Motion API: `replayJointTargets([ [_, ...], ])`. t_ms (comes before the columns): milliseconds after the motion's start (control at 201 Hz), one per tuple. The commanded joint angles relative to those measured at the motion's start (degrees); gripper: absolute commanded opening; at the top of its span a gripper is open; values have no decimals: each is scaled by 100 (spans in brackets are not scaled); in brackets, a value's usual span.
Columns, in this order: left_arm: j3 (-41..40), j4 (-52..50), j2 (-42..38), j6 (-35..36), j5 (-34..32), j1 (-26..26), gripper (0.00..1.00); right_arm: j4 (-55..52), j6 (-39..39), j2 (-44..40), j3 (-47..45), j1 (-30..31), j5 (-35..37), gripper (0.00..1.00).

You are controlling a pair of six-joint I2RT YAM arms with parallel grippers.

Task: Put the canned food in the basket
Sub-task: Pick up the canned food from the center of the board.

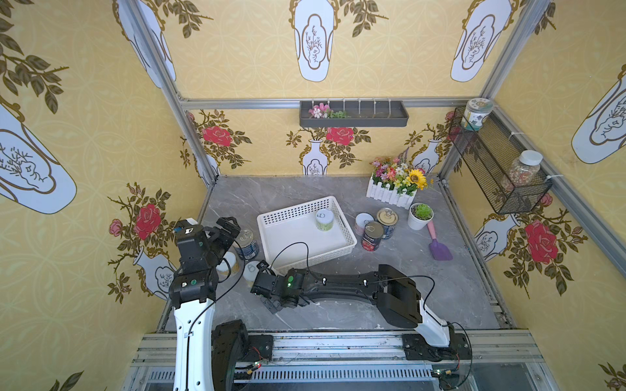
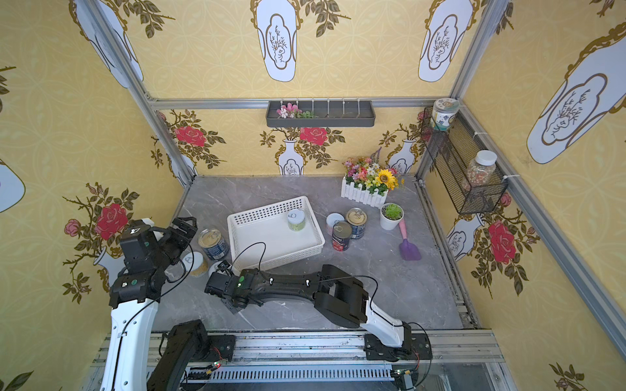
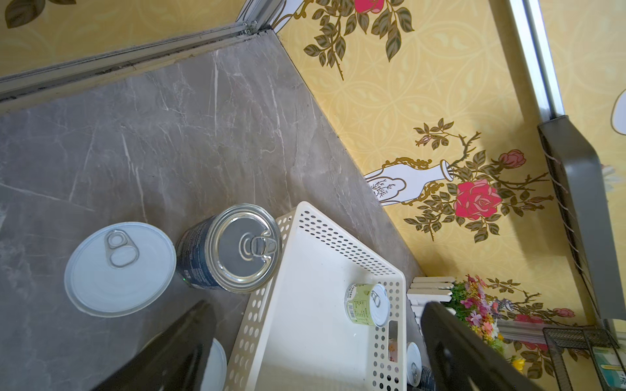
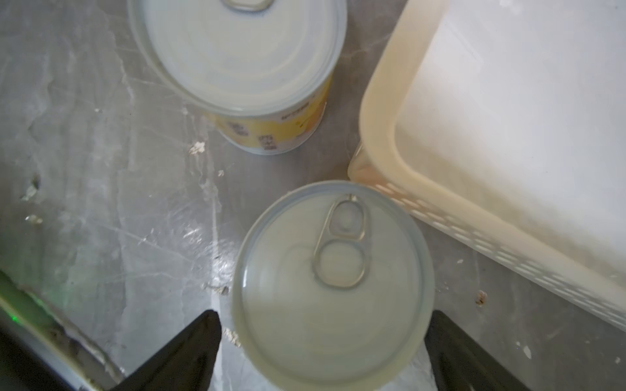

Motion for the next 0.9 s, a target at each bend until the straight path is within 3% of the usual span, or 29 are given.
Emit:
replayJointTargets([
  [0,-37,26,-122,78,98,6,100,216,41,124,85,-111,-287,97],
  [214,-55,81,-247,83,215,3,100,352,41,428,305,-323,-663,100],
  [343,-62,109,-269,102,255,8,100,412,27,511,404,-326,-745,91],
  [582,-64,140,-288,121,312,7,100,259,35,392,415,-302,-675,65],
  [896,-99,218,-219,139,352,6,100,-64,101,-73,285,-109,-465,56],
])
